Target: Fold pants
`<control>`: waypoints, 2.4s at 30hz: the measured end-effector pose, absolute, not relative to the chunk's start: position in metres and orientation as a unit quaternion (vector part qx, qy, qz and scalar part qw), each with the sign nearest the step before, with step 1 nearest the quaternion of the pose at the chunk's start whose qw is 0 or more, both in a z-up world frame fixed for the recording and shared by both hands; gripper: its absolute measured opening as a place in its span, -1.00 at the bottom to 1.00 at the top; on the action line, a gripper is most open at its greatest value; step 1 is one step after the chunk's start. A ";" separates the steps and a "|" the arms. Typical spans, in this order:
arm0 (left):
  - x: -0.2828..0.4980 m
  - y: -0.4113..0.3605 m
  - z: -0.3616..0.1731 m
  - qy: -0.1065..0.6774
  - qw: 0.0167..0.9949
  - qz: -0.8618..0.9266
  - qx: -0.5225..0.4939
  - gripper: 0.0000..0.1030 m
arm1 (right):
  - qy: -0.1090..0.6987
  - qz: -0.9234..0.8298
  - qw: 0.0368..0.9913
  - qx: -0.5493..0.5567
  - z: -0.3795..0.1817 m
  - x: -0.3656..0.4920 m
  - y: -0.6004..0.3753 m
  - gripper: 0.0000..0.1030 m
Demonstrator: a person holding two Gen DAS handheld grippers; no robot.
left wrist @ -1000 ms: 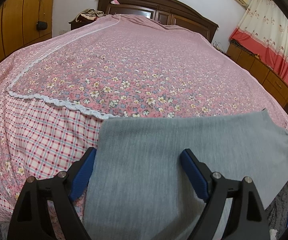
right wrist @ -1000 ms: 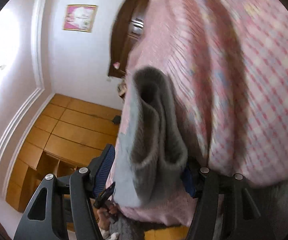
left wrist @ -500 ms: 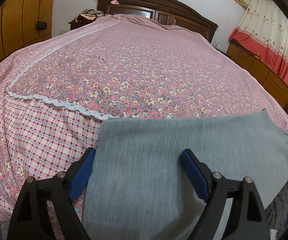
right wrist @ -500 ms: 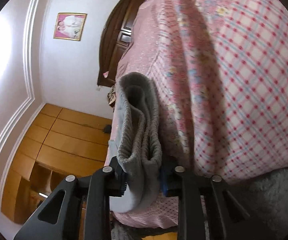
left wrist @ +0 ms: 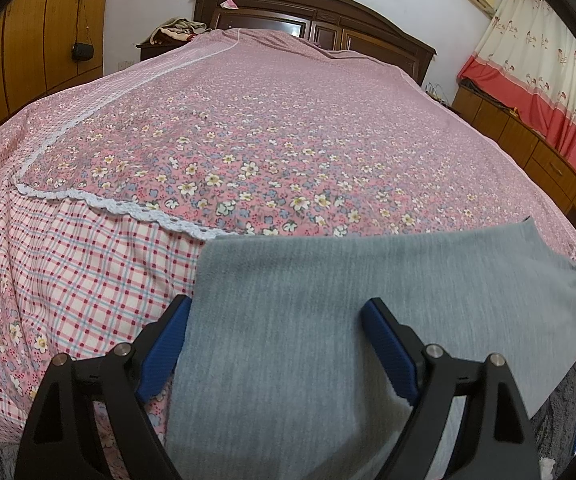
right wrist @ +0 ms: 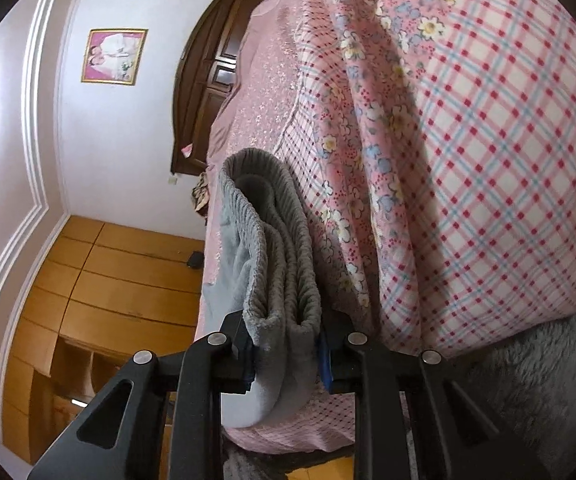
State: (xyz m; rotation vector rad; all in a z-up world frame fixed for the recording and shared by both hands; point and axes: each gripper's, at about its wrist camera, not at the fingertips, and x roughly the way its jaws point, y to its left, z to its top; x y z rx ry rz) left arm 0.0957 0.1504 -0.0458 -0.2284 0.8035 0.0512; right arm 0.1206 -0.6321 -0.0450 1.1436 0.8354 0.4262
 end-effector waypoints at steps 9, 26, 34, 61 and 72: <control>0.096 0.150 -0.046 0.390 0.914 0.025 -0.111 0.73 | 0.393 0.172 0.769 0.474 -0.025 0.127 -0.618 -0.61; 0.076 0.174 -0.025 0.339 0.923 0.001 -0.183 0.72 | 0.385 0.128 0.914 0.017 0.180 0.155 -0.428 -0.66; 0.058 0.190 -0.014 0.314 0.926 0.002 -0.211 0.72 | 0.339 0.195 0.907 -0.154 0.197 0.140 -0.243 -0.67; 0.016 0.283 -0.039 0.301 0.857 -0.004 -0.419 0.52 | 0.255 0.286 0.797 -0.468 0.025 0.039 0.084 -0.66; 0.001 0.318 -0.055 0.277 0.832 -0.038 -0.480 0.52 | 0.260 0.299 0.797 -0.457 0.018 0.035 0.090 -0.42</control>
